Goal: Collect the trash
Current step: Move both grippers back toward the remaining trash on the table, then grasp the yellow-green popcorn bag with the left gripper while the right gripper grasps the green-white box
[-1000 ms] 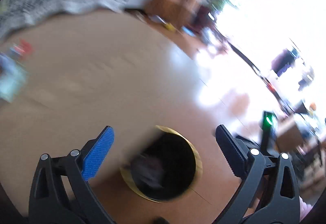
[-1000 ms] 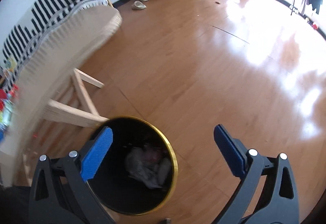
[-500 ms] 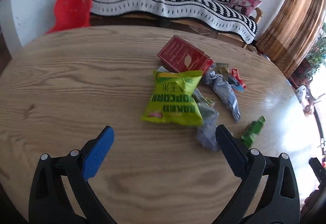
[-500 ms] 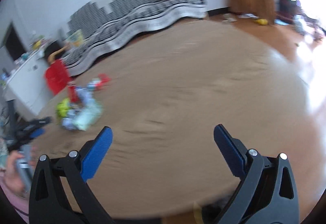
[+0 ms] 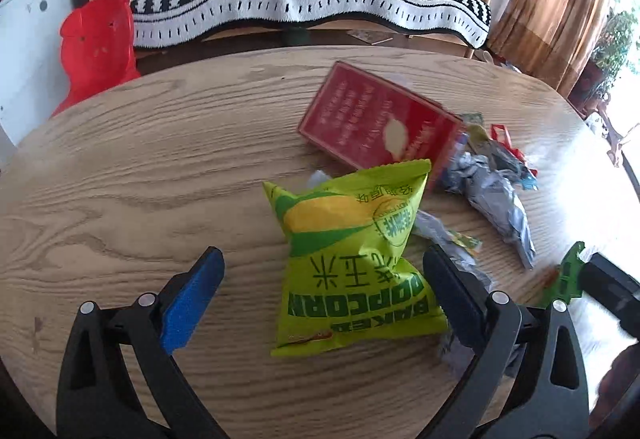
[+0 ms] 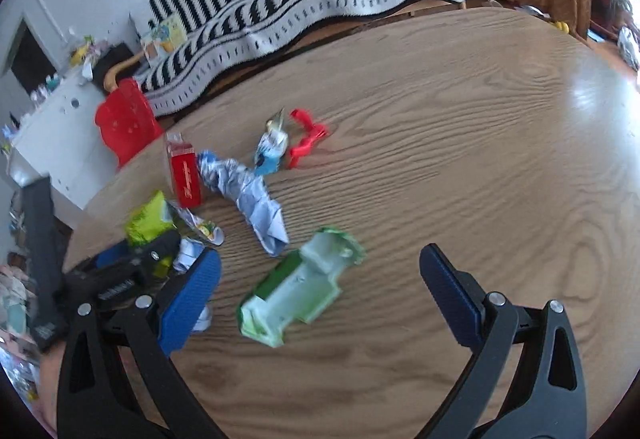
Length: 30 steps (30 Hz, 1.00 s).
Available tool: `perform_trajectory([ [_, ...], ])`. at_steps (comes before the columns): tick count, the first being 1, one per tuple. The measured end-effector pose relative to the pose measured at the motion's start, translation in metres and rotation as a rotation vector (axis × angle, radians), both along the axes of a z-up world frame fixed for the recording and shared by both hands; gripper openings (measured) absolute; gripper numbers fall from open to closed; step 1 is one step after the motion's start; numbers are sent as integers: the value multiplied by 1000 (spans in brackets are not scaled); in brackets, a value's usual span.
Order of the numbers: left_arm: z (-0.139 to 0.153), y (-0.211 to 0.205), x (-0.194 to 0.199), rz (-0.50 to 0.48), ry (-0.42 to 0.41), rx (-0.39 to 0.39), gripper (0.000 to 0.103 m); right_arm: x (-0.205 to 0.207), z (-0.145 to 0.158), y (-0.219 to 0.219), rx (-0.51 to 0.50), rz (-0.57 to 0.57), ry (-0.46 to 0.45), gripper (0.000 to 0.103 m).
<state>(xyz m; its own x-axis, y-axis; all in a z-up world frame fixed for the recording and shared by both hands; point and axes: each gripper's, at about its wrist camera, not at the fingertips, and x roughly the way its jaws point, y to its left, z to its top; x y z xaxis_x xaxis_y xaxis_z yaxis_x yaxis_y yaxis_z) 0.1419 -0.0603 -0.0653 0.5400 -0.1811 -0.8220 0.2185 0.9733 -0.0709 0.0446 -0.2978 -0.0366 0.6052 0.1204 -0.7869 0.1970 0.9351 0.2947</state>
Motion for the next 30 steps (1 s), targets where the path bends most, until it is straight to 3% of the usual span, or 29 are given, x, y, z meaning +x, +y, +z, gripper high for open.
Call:
perform_trajectory([
  [3, -3, 15, 0, 9, -9, 41, 97, 0, -9, 13, -62, 25, -15, 97],
  [8, -5, 43, 2, 68, -11, 22, 97, 5, -13, 25, -124, 84, -25, 97],
  [12, -5, 52, 1, 91, -14, 38, 97, 3, -13, 15, -106, 75, -33, 97],
  [17, -1, 50, 2, 96, -17, 0, 97, -6, -11, 5, -51, 60, -36, 97],
  [21, 4, 39, 6, 51, -47, 9, 97, -13, -8, 10, 6, 97, -45, 97],
  [25, 5, 30, 17, 10, -63, 34, 97, -11, -9, 21, -15, 127, -33, 97],
  [26, 4, 29, 21, 3, -57, 24, 97, -10, -9, 23, -19, 136, -31, 92],
  [28, 4, 28, 23, 2, -56, -8, 89, -8, -9, 26, -31, 148, -35, 85],
  [29, 3, 28, 23, -2, -45, -28, 71, -7, -8, 27, -36, 152, -37, 78],
  [30, 3, 26, 25, -2, -30, -24, 60, -6, -8, 27, -36, 158, -40, 68],
])
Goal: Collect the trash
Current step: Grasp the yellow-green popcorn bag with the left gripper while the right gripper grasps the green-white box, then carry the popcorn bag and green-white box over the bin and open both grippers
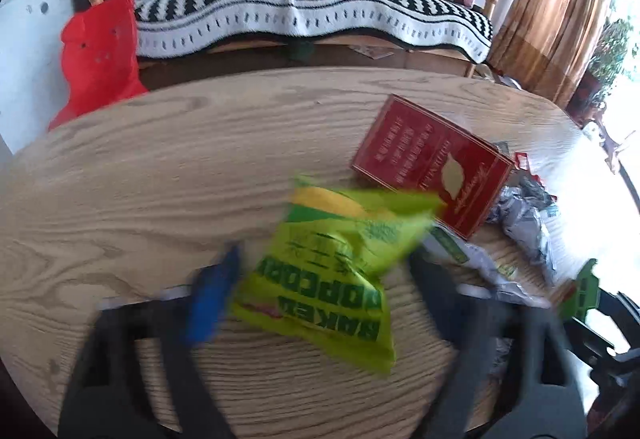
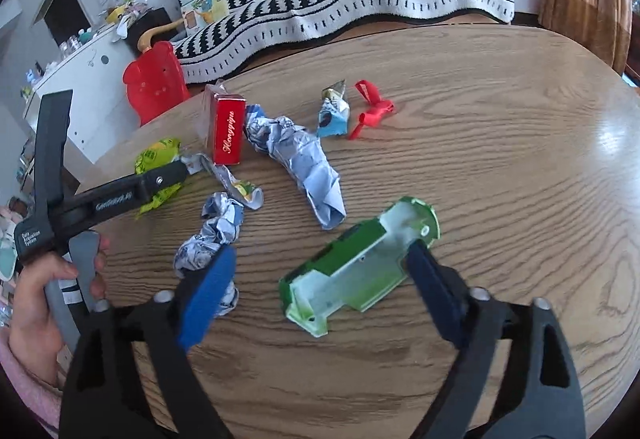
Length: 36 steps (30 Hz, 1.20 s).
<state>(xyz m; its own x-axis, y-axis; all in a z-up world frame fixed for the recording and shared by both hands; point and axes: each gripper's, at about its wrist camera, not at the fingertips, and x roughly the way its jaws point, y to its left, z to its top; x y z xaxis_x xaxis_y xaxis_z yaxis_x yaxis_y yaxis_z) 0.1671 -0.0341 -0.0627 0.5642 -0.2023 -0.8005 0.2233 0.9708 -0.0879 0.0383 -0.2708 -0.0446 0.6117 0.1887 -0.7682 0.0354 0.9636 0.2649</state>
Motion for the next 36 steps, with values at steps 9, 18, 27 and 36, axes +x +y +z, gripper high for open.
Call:
perform_trajectory([
  [9, 13, -6, -15, -9, -33, 2, 56, -3, 6, -15, 14, -11, -43, 11],
  [18, 21, 0, -25, -7, -48, 7, 56, -9, 17, -15, 4, -25, -95, 11],
  [27, 22, 7, -26, 4, -49, 4, 55, -9, 21, -18, 15, -33, -120, 11],
  [36, 63, -24, -73, -92, -124, -80, 55, -42, 48, -56, 114, -114, -211, 11],
])
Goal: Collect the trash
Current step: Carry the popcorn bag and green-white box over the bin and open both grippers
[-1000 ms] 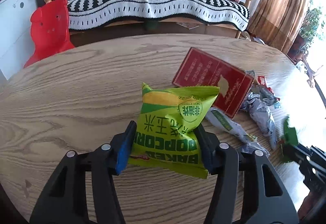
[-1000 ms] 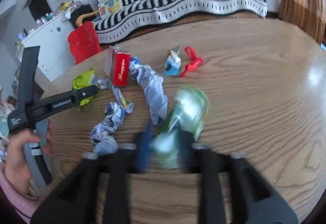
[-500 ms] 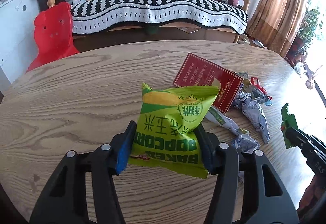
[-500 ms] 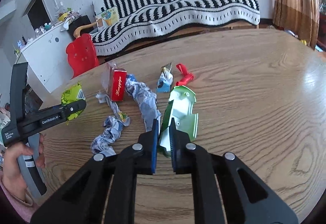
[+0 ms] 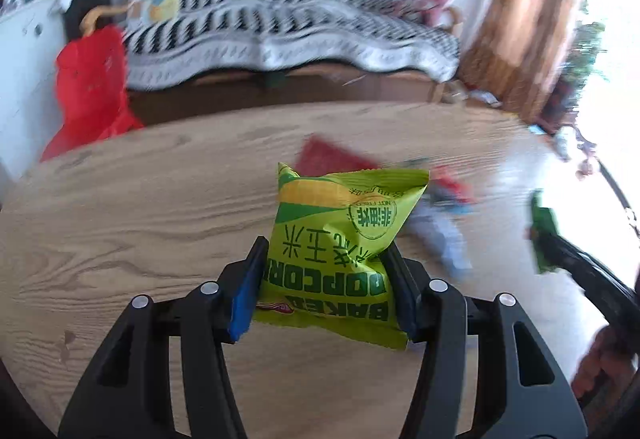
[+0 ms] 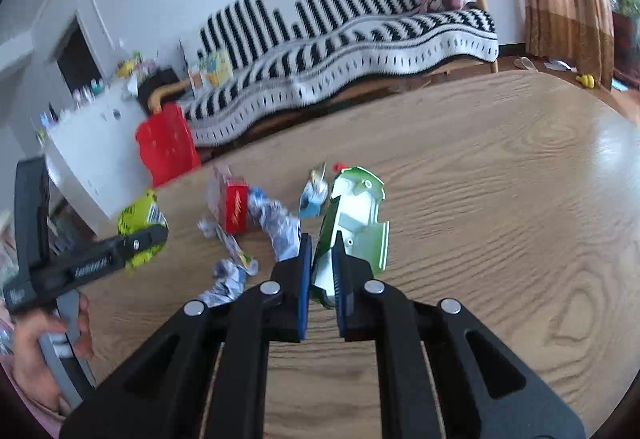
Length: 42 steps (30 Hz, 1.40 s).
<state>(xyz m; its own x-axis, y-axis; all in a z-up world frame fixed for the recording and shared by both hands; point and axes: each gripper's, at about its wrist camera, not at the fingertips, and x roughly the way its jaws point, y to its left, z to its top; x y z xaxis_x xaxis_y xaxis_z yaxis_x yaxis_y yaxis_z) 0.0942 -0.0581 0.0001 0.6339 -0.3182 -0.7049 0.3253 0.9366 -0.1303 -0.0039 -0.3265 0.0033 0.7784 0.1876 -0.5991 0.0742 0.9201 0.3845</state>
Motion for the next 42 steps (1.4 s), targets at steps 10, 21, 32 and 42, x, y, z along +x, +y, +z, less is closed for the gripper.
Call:
perform_trajectory([
  [10, 44, -184, -151, -446, 2, -110, 55, -157, 56, -143, 73, -184, -50, 11],
  [21, -87, -365, -278, -784, 444, 15, 55, -311, -48, -279, 323, -405, 240, 11],
  [32, -160, -376, -273, -712, 570, 139, 55, -327, -143, -287, 426, -461, 401, 11],
  [42, -165, -384, -266, -722, 600, 122, 55, -323, -141, -293, 436, -440, 391, 11],
])
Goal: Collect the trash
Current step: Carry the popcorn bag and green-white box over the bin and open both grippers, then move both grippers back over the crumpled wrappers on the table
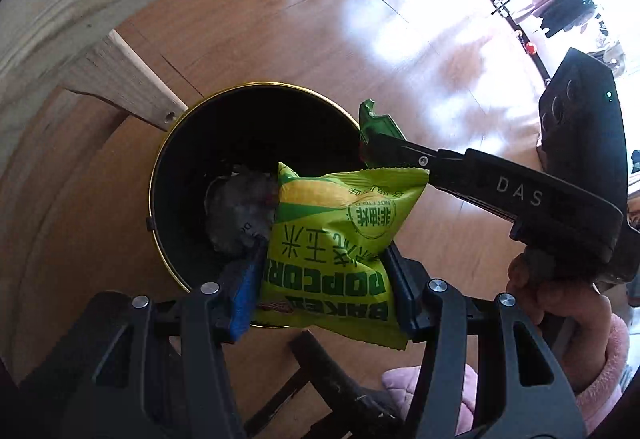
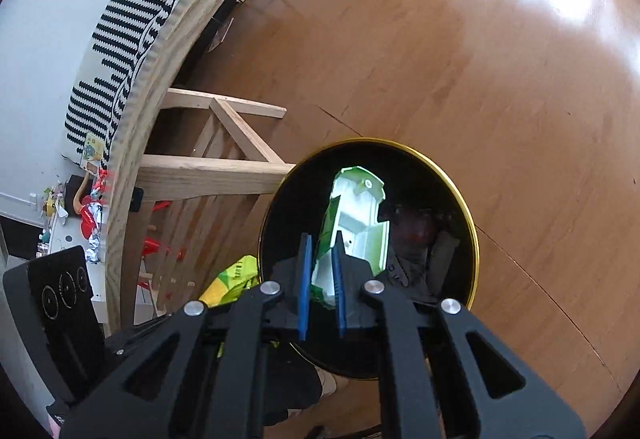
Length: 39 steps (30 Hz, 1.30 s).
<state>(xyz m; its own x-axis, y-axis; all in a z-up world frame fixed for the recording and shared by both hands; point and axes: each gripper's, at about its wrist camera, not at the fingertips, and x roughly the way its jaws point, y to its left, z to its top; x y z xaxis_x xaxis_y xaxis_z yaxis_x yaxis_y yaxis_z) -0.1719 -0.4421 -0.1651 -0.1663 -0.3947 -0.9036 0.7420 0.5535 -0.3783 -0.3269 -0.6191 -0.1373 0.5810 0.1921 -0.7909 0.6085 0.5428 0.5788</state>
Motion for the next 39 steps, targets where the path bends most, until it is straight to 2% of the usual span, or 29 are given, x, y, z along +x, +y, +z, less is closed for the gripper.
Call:
perform_trajectory([
  [2, -1, 0, 1, 1, 3, -5, 58, 0, 0, -2, 9, -10, -3, 11],
  [4, 0, 1, -5, -2, 6, -4, 84, 0, 1, -5, 41, -34, -10, 17],
  [5, 1, 1, -7, 11, -7, -10, 97, 0, 0, -8, 54, -49, -1, 51],
  [6, 2, 1, -9, 20, -24, -11, 97, -2, 1, -11, 58, -76, 15, 98],
  [7, 1, 0, -12, 16, -31, -6, 97, -6, 5, -14, 45, -112, 9, 93],
  [8, 1, 0, -14, 7, -32, -5, 97, -7, 7, -16, 38, -123, 10, 96],
  [11, 12, 2, -13, 31, -67, -36, 97, -12, 19, -23, -12, -159, 29, 96],
  [13, 38, 13, -9, 74, -143, -122, 97, -17, 31, -27, -75, -183, 51, 96],
  [16, 98, 40, 3, 156, -299, -273, 97, -28, 53, -30, -178, -266, 25, 96],
  [17, 121, 54, 11, 186, -360, -313, 97, -27, 67, -27, -247, -273, 11, 96],
  [18, 140, 69, 20, 212, -419, -319, 97, -22, 78, -22, -319, -254, 12, 96],
  [19, 151, 80, 28, 233, -453, -311, 97, -10, 95, -10, -441, -207, 29, 96],
  [21, 168, 122, 59, 341, -512, -277, 97, 12, 115, 14, -592, -133, 6, 96],
  [23, 168, 168, 89, 473, -508, -240, 97, 33, 129, 40, -662, -67, -53, 96],
  [27, 145, 254, 140, 708, -455, -170, 97, 86, 146, 100, -734, 116, -172, 96],
  [30, 126, 306, 179, 818, -458, -71, 97, 141, 151, 142, -804, 262, -200, 96],
  [32, 116, 323, 198, 847, -464, -28, 97, 183, 150, 174, -834, 347, -188, 96],
  [33, 113, 327, 205, 845, -499, 2, 97, 202, 151, 188, -826, 382, -197, 96],
  [34, 107, 329, 212, 825, -550, 49, 97, 223, 152, 203, -806, 420, -212, 96],
  [35, 98, 326, 222, 784, -563, 119, 93, 241, 155, 216, -790, 447, -222, 96],
  [37, 93, 327, 232, 759, -529, 94, 91, 275, 154, 243, -749, 521, -247, 96],
  [39, 91, 324, 236, 727, -555, 119, 91, 312, 143, 273, -710, 604, -242, 96],
])
